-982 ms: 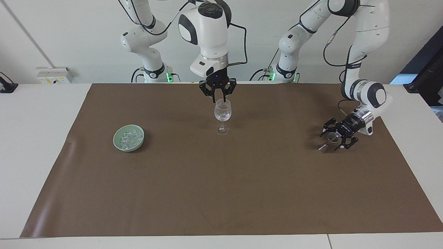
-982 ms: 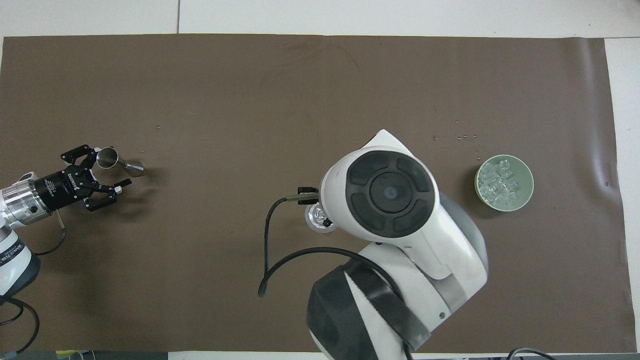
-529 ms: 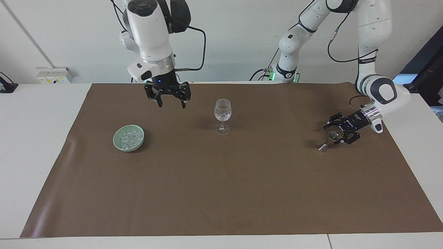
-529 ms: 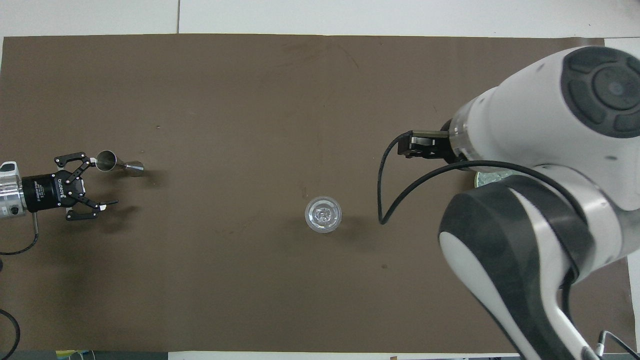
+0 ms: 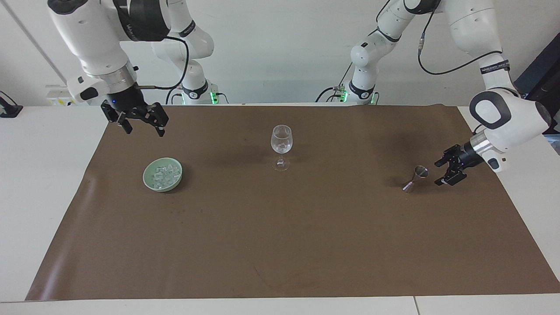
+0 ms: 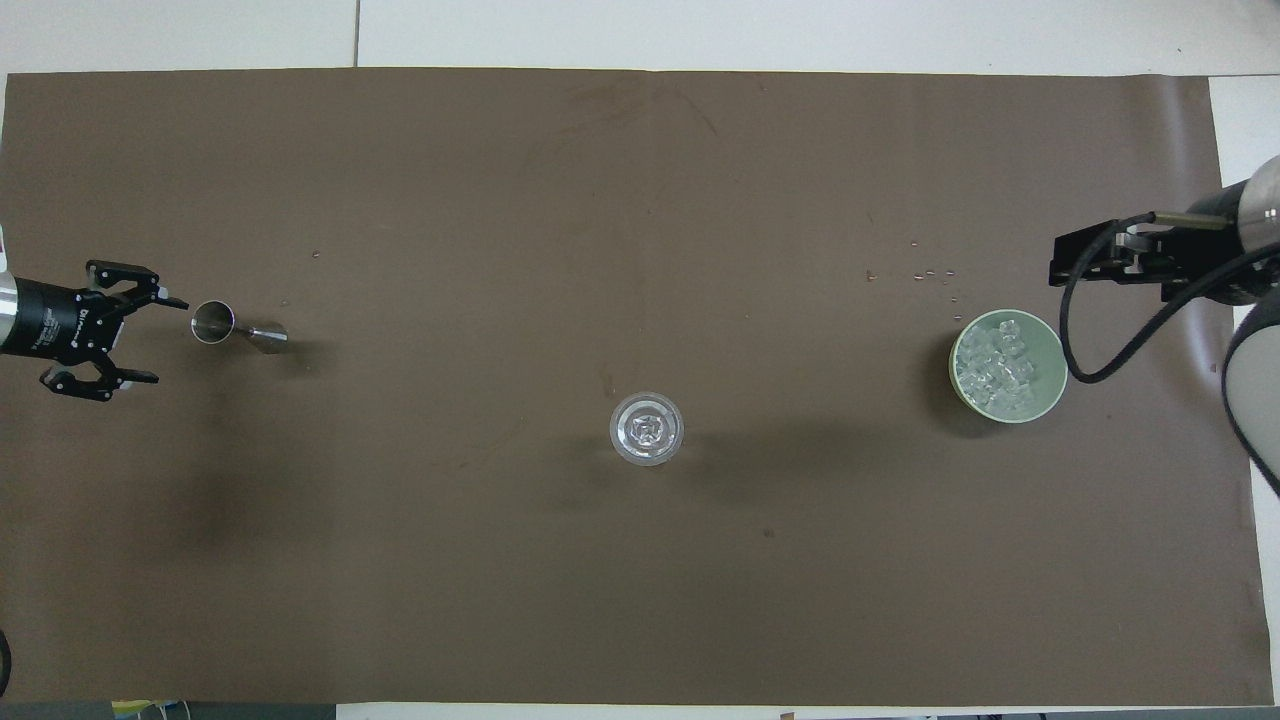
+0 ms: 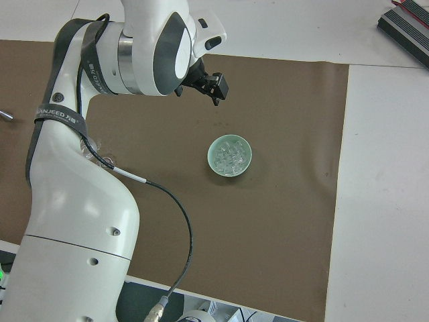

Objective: Pour wine and add ice with both arms
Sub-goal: 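Set the jigger down with the left gripper while the right gripper withdraws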

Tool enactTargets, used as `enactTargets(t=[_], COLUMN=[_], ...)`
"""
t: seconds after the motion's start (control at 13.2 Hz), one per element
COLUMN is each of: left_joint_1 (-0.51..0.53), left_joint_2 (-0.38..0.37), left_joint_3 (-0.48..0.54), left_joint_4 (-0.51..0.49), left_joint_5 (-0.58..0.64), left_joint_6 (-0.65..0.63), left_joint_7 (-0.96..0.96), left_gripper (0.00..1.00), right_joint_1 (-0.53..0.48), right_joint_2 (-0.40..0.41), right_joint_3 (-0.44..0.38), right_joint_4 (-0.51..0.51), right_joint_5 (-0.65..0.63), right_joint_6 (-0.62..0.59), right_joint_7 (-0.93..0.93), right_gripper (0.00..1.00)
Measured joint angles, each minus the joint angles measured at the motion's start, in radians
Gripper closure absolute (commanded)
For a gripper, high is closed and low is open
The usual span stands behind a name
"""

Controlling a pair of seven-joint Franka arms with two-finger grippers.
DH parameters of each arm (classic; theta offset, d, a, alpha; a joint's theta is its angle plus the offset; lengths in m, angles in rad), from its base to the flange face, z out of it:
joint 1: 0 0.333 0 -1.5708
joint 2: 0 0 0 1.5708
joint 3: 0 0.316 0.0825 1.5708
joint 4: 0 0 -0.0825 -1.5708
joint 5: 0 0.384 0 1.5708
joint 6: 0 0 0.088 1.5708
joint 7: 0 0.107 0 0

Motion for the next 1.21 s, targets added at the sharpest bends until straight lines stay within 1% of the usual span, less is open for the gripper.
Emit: enactTargets(t=[0.23, 0.3, 0.45, 0.68, 0.98, 1.06, 1.21], left_joint_1=[-0.014, -0.032, -0.081, -0.186, -0.28, -0.317, -0.423], left_joint_2=[-0.015, -0.025, -0.058, -0.12, -0.186, -0.199, -0.225], left_joint_3=[-0.006, -0.01, -0.017, -0.022, -0.015, 0.007, 0.107], left_joint_4=[0.121, 0.155, 0.191, 0.195, 0.194, 0.194, 0.194], left_joint_5=[0.113, 0.146, 0.178, 0.214, 0.221, 0.221, 0.222], left_joint_6=[-0.023, -0.039, -0.058, -0.089, -0.197, -0.218, -0.247], left_joint_7=[0.007, 0.007, 0.022, 0.12, 0.34, 0.376, 0.462], left_gripper=[0.0, 0.0, 0.0, 0.0, 0.0, 0.0, 0.0], right_joint_1=[-0.031, -0.033, -0.044, -0.07, -0.068, -0.068, -0.068], right_joint_2=[-0.013, -0.017, -0.02, -0.019, -0.019, -0.019, -0.02], right_joint_3=[-0.01, -0.029, -0.072, -0.087, -0.086, -0.083, -0.082], right_joint_4=[0.004, 0.009, 0.022, 0.027, 0.027, 0.027, 0.029], right_joint_5=[-0.004, -0.008, -0.009, -0.01, -0.011, -0.011, -0.011], right_joint_6=[-0.099, -0.13, -0.163, -0.169, -0.178, -0.178, -0.178], right_joint_7=[-0.095, -0.135, -0.205, -0.301, -0.306, -0.305, -0.292], right_gripper=[0.0, 0.0, 0.0, 0.0, 0.0, 0.0, 0.0])
